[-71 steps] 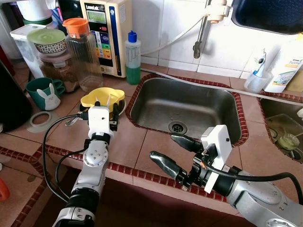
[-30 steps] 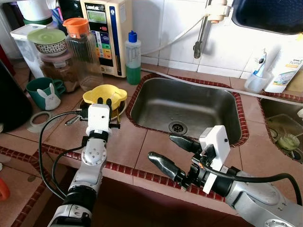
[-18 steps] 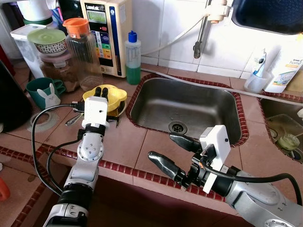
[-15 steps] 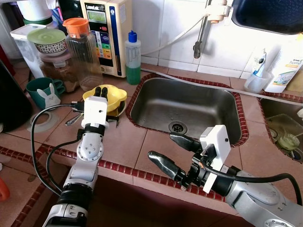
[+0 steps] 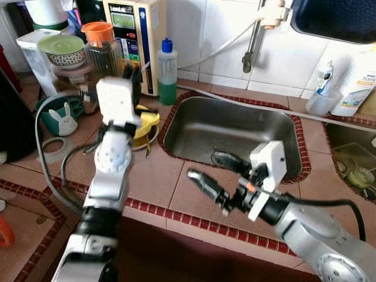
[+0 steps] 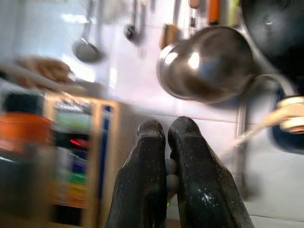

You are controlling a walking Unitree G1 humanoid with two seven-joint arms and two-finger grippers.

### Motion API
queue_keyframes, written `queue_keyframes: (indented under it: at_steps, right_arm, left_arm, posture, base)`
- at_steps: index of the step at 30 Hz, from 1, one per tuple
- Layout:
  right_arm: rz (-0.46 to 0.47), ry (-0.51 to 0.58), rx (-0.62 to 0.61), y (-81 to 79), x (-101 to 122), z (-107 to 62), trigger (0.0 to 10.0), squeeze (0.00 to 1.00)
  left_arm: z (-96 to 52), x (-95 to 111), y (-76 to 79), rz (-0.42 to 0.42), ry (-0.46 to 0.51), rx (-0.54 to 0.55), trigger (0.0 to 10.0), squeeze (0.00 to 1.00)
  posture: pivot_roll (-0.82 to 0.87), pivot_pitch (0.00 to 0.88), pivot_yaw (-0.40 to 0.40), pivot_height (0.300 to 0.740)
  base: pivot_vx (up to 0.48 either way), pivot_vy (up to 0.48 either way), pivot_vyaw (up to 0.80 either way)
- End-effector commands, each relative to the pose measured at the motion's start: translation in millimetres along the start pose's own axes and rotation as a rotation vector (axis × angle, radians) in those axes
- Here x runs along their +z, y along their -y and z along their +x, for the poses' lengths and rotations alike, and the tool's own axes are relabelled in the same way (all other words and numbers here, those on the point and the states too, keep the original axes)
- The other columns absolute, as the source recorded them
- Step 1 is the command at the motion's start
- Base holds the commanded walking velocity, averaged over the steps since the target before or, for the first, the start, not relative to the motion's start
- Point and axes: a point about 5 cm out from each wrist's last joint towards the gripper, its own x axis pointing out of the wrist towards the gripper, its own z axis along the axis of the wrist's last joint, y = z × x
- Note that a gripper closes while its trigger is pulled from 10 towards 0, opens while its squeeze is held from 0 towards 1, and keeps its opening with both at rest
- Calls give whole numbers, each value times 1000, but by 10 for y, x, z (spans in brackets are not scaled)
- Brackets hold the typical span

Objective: Kitchen organization

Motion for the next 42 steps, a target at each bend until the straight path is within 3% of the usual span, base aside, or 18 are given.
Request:
queue_keyframes:
  at_steps: [1, 3, 4, 6, 7, 8, 9, 10, 17, 19, 20, 25, 32, 35, 38, 40, 41, 42]
  right_arm:
    - [3, 39, -57, 78, 41, 19, 10000, 0]
    - [32, 75, -88, 115, 60, 51, 10000, 0]
    - [32, 75, -88, 115, 60, 51, 10000, 0]
    - [72, 110, -110, 148, 80, 88, 10000, 0]
    - [112, 134, -116, 163, 92, 124, 10000, 0]
    - [112, 134, -116, 163, 92, 124, 10000, 0]
    - [163, 157, -117, 174, 101, 168, 10000, 0]
    - [201, 173, -118, 181, 103, 200, 10000, 0]
    - [278, 191, -124, 220, 64, 404, 10000, 0]
    - [348, 220, -158, 278, 63, 477, 10000, 0]
    - [403, 243, -182, 334, 58, 535, 10000, 0]
    - [516, 330, -256, 479, 77, 606, 10000, 0]
    - [595, 327, -348, 580, -13, 700, 10000, 0]
    - [659, 319, -397, 612, -88, 721, 10000, 0]
    - [671, 303, -391, 593, -120, 730, 10000, 0]
    - [537, 249, -338, 507, -120, 752, 10000, 0]
    - [373, 207, -306, 454, -113, 756, 10000, 0]
    - [300, 183, -295, 438, -123, 757, 10000, 0]
  left_arm:
    - [38, -3, 47, -124, -31, -29, 0, 0]
    - [60, -14, 112, -236, -51, -44, 0, 0]
    - [60, -14, 112, -236, -51, -44, 0, 0]
    - [72, -32, 170, -347, -76, -44, 0, 0]
    - [76, -52, 224, -459, -102, -46, 0, 0]
    - [76, -52, 224, -459, -102, -46, 0, 0]
    - [69, -82, 299, -583, -140, -64, 0, 0]
    - [61, -99, 338, -648, -164, -80, 0, 0]
    - [-60, -225, 427, -725, -224, -104, 0, 0]
    - [-114, -280, 426, -813, -256, -79, 0, 0]
    - [-155, -311, 430, -899, -281, -67, 0, 0]
    - [-209, -364, 452, -936, -307, -51, 0, 0]
    - [-238, -398, 497, -1019, -328, -44, 0, 0]
    - [-229, -406, 474, -1113, -300, 63, 0, 0]
    - [-218, -398, 451, -1117, -263, 108, 0, 0]
    - [-201, -404, 486, -990, -277, 76, 0, 0]
    - [-193, -410, 493, -893, -294, 75, 0, 0]
    - [-190, -417, 500, -885, -304, 80, 0, 0]
  posture:
    - [66, 0, 4, 740]
    - [72, 0, 8, 740]
    - [72, 0, 8, 740]
    - [77, 0, 8, 740]
    - [84, 0, 6, 740]
    - [84, 0, 6, 740]
    - [88, 0, 3, 740]
    - [88, 0, 3, 740]
    - [96, 0, -19, 740]
    - [99, 0, -26, 740]
    - [102, 0, -29, 740]
    - [115, 0, -33, 740]
    - [115, 0, -32, 740]
    - [110, 0, -30, 740]
    - [107, 0, -32, 740]
    - [104, 0, -33, 740]
    - [103, 0, -32, 740]
    - [102, 0, -31, 740]
  base:
    - [0, 0, 0]
    - [0, 0, 0]
    - [0, 0, 0]
    - [0, 0, 0]
    - [0, 0, 0]
    - [0, 0, 0]
    - [0, 0, 0]
    - [0, 0, 0]
    - [0, 0, 0]
    - [0, 0, 0]
    - [0, 0, 0]
    - [0, 0, 0]
    - [0, 0, 0]
    - [0, 0, 0]
    - [0, 0, 0]
    - [0, 0, 0]
    - [0, 0, 0]
    - [0, 0, 0]
